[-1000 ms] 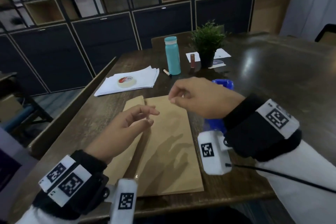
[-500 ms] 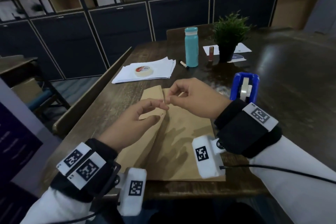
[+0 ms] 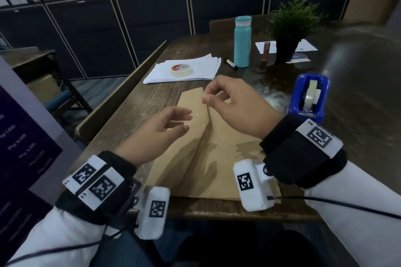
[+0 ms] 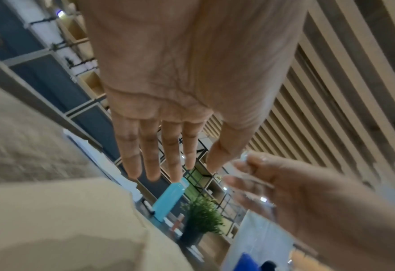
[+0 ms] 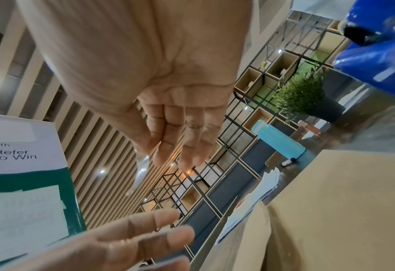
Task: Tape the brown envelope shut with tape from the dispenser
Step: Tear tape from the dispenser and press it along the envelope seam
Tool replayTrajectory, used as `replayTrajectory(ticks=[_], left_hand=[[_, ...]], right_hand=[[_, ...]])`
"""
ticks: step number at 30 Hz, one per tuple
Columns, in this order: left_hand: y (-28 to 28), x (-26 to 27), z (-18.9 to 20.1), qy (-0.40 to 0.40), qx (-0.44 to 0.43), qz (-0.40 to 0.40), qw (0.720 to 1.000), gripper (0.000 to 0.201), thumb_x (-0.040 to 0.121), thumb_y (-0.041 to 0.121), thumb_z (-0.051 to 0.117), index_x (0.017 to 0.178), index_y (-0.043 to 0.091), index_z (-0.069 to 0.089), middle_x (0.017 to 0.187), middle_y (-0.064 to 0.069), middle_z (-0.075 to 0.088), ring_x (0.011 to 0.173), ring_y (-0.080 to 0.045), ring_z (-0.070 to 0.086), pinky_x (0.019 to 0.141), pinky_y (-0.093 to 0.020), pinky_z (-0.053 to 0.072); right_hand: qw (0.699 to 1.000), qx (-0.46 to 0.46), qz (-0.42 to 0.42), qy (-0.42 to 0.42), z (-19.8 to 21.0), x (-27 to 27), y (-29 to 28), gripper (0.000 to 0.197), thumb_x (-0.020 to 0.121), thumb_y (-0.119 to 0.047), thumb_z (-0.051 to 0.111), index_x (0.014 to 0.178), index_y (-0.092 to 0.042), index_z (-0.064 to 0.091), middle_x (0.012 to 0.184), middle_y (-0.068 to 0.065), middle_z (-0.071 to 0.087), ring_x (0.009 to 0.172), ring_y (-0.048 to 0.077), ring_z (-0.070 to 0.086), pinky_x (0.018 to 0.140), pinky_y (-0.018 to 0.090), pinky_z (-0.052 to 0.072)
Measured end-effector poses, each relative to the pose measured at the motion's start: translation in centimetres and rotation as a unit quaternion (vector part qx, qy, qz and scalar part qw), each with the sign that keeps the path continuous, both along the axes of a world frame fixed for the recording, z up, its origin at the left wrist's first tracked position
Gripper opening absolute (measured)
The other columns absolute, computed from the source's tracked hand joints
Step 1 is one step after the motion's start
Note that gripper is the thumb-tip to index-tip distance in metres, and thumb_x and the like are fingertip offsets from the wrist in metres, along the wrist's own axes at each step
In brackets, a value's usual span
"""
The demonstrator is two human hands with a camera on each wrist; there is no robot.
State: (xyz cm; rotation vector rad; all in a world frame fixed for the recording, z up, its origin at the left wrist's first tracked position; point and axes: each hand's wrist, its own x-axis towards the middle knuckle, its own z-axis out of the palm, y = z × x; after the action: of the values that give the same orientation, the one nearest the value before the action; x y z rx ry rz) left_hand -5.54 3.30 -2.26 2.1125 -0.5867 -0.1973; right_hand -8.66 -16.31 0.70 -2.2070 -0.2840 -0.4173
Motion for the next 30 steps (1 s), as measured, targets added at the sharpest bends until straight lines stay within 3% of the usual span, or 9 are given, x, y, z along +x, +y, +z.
replayTrajectory(ticks=[4,7,9,13,18,23,26,30], left_hand=[[1.2,-0.2,0.1,-0.003,0.147,-0.024,0.989,0.028,0.094,0.027,0.055,0.121,0.033,0.054,0.114,0.015,0.063,0.103,-0.001,0.061,0.093,-0.028,0.051],[1.6,-0.2,0.4,-0.006,0.284,-0.055,0.957,0.027,0.093,0.034,0.055,0.120,0.033,0.057,0.117,0.017,0.061,0.104,-0.001,0.059,0.093,-0.029,0.050],[1.6,0.1,0.1,0.004,0.347,-0.061,0.936,0.031,0.090,0.035,0.060,0.121,0.034,0.059,0.120,0.016,0.059,0.106,-0.003,0.058,0.094,-0.033,0.051],[1.3,0.6,-0.6,-0.010,0.428,-0.088,0.900,0.050,0.077,0.037,0.074,0.124,0.040,0.057,0.125,0.015,0.055,0.109,-0.007,0.054,0.094,-0.036,0.049],[0.5,1.3,-0.9,-0.031,0.464,-0.118,0.877,0.066,0.073,0.043,0.076,0.133,0.038,0.051,0.139,0.016,0.044,0.117,-0.010,0.047,0.098,-0.034,0.043],[0.0,1.8,-1.0,-0.041,0.465,-0.124,0.876,0.066,0.076,0.043,0.074,0.136,0.036,0.049,0.143,0.015,0.041,0.125,-0.011,0.043,0.104,-0.031,0.037],[-0.4,1.9,-1.1,-0.053,0.478,-0.131,0.867,0.067,0.078,0.046,0.071,0.139,0.033,0.047,0.145,0.012,0.040,0.128,-0.013,0.042,0.106,-0.033,0.036],[-0.2,1.9,-1.2,-0.059,0.488,-0.137,0.860,0.069,0.079,0.048,0.070,0.140,0.033,0.044,0.148,0.011,0.038,0.130,-0.014,0.041,0.108,-0.033,0.034]], right_hand=[[0.993,0.113,-0.003,0.038,-0.7,0.7,0.1,0.014,0.090,-0.018,0.061,0.077,-0.021,0.060,0.086,0.002,0.068,0.082,0.015,0.062,0.079,0.033,0.054],[0.976,0.165,0.010,0.140,-1.7,1.0,0.2,0.017,0.091,-0.013,0.059,0.074,-0.015,0.060,0.093,0.012,0.066,0.080,0.015,0.058,0.071,0.025,0.053],[0.961,0.189,0.015,0.201,-2.6,1.1,0.3,0.018,0.090,-0.013,0.060,0.072,-0.015,0.059,0.094,0.010,0.064,0.079,0.014,0.056,0.068,0.021,0.050],[0.937,0.224,0.016,0.269,-3.8,1.1,0.3,0.016,0.089,-0.014,0.063,0.073,-0.016,0.061,0.094,0.002,0.069,0.079,0.012,0.057,0.070,0.023,0.050],[0.918,0.227,0.019,0.325,-4.7,0.9,0.2,0.006,0.088,-0.014,0.065,0.083,-0.011,0.067,0.094,0.002,0.070,0.084,0.013,0.057,0.082,0.029,0.052],[0.911,0.230,0.006,0.343,-5.7,0.6,0.8,0.016,0.088,-0.010,0.064,0.100,0.000,0.067,0.091,0.006,0.069,0.079,0.014,0.054,0.071,0.021,0.050],[0.920,0.188,-0.005,0.344,-6.4,0.6,1.3,0.016,0.086,-0.015,0.067,0.094,-0.001,0.070,0.094,0.010,0.068,0.079,0.014,0.056,0.066,0.019,0.046],[0.930,0.137,-0.011,0.340,-7.2,0.4,1.5,0.022,0.086,-0.020,0.065,0.096,-0.001,0.071,0.084,0.003,0.067,0.067,0.008,0.056,0.053,0.015,0.044]])
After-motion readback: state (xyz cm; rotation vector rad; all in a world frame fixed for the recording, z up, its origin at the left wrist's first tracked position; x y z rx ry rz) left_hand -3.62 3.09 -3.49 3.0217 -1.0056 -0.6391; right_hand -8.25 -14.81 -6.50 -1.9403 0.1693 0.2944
